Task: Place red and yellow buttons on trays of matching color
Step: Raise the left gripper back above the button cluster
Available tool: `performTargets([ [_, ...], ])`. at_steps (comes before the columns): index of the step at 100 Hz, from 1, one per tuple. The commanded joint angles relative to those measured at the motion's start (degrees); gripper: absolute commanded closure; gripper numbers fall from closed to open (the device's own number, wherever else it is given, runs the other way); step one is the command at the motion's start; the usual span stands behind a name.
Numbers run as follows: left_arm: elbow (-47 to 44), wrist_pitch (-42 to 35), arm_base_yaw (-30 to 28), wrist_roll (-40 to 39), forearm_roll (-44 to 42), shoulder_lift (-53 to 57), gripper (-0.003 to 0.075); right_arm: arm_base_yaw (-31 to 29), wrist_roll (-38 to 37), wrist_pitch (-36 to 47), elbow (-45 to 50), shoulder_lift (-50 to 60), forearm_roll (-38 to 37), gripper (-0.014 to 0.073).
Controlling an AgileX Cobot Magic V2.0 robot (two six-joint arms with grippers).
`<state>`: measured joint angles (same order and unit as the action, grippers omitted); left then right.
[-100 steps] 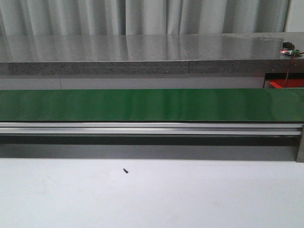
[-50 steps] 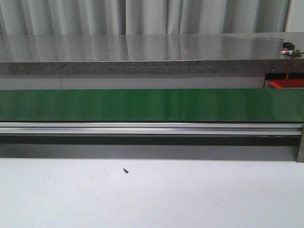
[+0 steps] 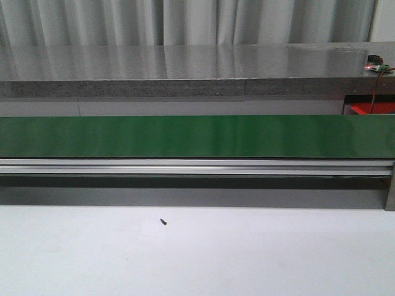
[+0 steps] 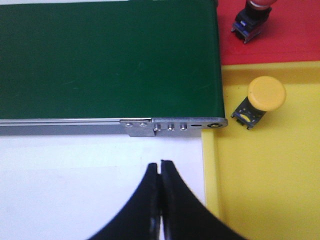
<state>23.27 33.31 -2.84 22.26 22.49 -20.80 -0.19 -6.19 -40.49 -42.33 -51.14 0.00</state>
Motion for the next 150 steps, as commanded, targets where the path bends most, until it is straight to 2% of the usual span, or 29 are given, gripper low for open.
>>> performTargets([
  [1, 1.4, -4.0, 0.4, -0.2, 1.5, -0.4, 0.0740, -0.1, 0.6, 5.1, 0.8, 4.7, 0.0, 0.0715],
  [25, 1.4, -4.0, 1.0, -0.2, 1.6, -0.4, 0.0740, -0.1, 0.6, 7.6, 6.9, 15.0, 0.0, 0.0715],
  [48, 1.4, -4.0, 1.0, -0.2, 1.6, -0.4, 0.0740, -0.1, 0.6, 7.2, 9.3, 19.4, 0.0, 0.0715],
  [67, 1.4, -13.8, 1.0, -0.2, 2.8, -0.7, 0.0740, -0.1, 0.6, 7.3, 9.3, 19.6, 0.0, 0.0715],
  [95, 1.7, -15.3, 0.3, -0.7, 3.0, -1.4, 0.0740, -0.1, 0.6, 7.3, 9.3, 19.6, 0.0, 0.0715],
  [112, 5.3, -15.8, -4.5, -2.5, 2.1, -6.2, 0.0740, -0.1, 0.6, 7.3, 9.3, 19.6, 0.0, 0.0715],
  [130, 9.9, -14.4, -14.2, -2.5, 2.1, -14.4, 0.0740, -0.1, 0.6, 7.3, 9.3, 19.6, 0.0, 0.0715],
  [150, 11.9, -19.1, -19.3, -3.0, 1.7, -22.3, 0.0740, -0.1, 0.6, 7.3, 9.3, 19.6, 0.0, 0.0715],
])
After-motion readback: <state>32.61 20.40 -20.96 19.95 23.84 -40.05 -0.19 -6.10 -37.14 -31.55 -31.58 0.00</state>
